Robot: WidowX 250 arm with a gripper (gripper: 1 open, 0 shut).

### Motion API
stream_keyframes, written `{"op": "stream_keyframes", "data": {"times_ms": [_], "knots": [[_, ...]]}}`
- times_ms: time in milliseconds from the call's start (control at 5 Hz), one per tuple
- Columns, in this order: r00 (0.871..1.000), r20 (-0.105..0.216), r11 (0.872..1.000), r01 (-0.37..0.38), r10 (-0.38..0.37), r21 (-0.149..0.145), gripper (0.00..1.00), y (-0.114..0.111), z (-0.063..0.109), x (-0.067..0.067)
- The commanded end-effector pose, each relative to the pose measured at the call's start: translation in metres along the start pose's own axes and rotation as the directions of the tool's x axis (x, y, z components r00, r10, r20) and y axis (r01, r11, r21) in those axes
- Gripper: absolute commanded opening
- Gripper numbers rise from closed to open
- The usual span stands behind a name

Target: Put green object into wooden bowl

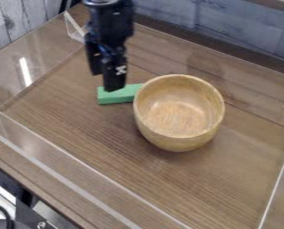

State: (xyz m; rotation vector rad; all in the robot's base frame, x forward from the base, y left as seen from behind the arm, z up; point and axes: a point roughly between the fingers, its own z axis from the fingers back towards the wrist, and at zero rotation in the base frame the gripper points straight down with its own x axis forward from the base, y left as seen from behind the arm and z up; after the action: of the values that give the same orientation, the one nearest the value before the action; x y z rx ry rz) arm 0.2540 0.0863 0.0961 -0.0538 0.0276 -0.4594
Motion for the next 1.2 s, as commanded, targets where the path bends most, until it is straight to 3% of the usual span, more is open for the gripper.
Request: {"op": "stream_keyframes", "data": {"times_ms": [0, 200, 800, 1000], "knots": [[0.998, 0.069, 0.999, -0.015, 0.011, 0.050, 1.00, 0.004, 0.011, -0.008], [0.996, 0.089, 0.998, -0.030, 0.025, 0.054, 1.00, 0.006, 0.006, -0.014], [0.986, 0.106, 0.990, 0.122, -0.129, 0.073, 1.00, 0.018, -0.011, 0.012], [0.992, 0.115, 0.996, 0.051, -0.059, 0.074, 1.00, 0.019, -0.017, 0.015]]}}
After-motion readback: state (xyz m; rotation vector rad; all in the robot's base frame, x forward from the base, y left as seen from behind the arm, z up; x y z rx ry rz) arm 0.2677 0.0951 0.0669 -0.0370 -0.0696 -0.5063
